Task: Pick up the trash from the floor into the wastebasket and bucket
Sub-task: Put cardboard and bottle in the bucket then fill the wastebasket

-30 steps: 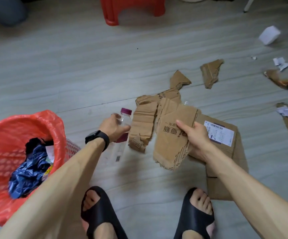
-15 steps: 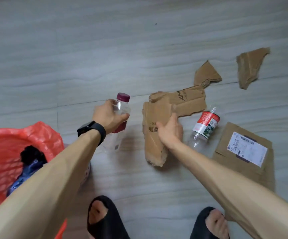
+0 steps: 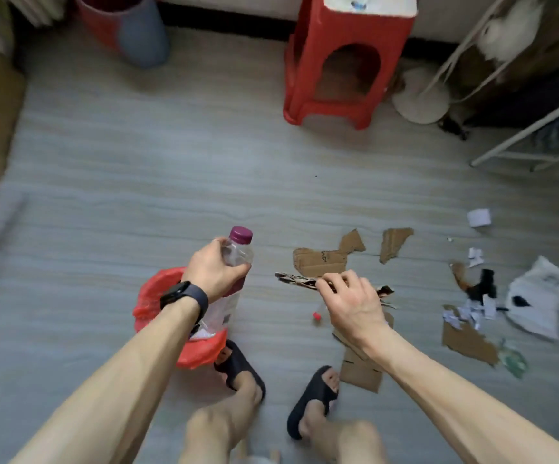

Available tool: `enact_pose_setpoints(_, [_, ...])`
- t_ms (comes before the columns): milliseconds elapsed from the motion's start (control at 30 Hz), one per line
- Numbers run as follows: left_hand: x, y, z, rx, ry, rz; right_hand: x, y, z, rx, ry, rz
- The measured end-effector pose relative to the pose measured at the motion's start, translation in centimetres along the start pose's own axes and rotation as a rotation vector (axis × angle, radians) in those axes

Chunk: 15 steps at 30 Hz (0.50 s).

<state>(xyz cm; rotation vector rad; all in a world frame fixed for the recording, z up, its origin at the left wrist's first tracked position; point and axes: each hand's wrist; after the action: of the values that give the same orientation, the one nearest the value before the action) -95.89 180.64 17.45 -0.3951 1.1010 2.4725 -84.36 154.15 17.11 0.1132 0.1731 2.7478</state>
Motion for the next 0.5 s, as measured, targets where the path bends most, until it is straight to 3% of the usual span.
enact_pose_setpoints(100, [-1.6,7.3,11.4,-0.058,0.056,0.057,2.7,-1.6,13.1,0.04,0.018,-0.016])
enact_pose_setpoints(267, [-2.0,11.9,24.6,-0.193,0.197,0.088,4.0,-7.6,26.3,-0.133,-0.061,-0.025])
enact_pose_setpoints(500, [-4.7,8.3,33.1,-0.361,0.339,0.05,2.9,-19.3,32.7,-0.188,-0.191,-0.055])
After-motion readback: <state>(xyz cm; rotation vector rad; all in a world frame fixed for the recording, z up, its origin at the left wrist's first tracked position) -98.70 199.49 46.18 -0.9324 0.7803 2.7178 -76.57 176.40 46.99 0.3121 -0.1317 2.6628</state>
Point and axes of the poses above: each hand's wrist, its own y-axis away from the middle knuckle, its own z-axis out of the back of the hand, x = y × z, and after that the axes turned 8 degrees about z, right-handed
